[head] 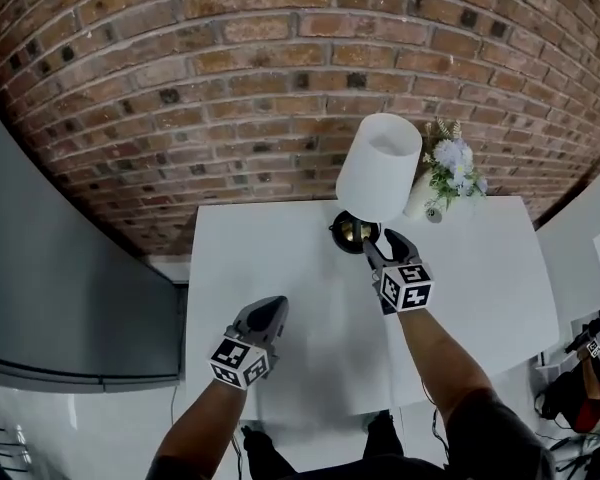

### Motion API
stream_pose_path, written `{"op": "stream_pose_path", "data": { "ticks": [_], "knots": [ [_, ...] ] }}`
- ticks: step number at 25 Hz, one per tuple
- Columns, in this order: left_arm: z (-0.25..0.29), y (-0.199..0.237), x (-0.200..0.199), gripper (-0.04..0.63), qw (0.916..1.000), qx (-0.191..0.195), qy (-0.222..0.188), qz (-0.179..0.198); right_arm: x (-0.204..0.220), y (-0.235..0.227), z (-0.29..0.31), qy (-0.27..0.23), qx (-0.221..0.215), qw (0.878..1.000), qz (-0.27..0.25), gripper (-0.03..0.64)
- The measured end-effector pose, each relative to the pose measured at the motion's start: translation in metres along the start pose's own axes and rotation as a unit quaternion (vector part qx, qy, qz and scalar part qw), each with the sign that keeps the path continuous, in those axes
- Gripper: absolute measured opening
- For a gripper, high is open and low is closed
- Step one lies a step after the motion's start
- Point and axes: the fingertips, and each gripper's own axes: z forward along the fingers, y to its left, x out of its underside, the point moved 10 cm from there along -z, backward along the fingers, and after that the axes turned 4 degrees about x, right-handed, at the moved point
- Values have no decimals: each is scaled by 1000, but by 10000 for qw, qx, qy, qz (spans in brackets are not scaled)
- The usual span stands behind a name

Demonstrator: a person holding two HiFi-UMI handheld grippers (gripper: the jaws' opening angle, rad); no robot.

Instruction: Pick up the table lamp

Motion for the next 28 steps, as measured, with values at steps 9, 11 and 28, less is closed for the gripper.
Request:
{"op": "stream_pose_path", "data": {
  "ticks": [9,11,28],
  "knots": [
    [15,16,17,5,9999,76,-134,-46,1,-7,60,-19,63,9999,-149,296],
    [18,18,18,5,9998,98,-168,-28,0,-6,71,-30,4,9998,-183,318],
    [26,34,25,5,9988,127,-412,-212,3,-5,109,-428,-478,9971,418,223]
  ]
}}
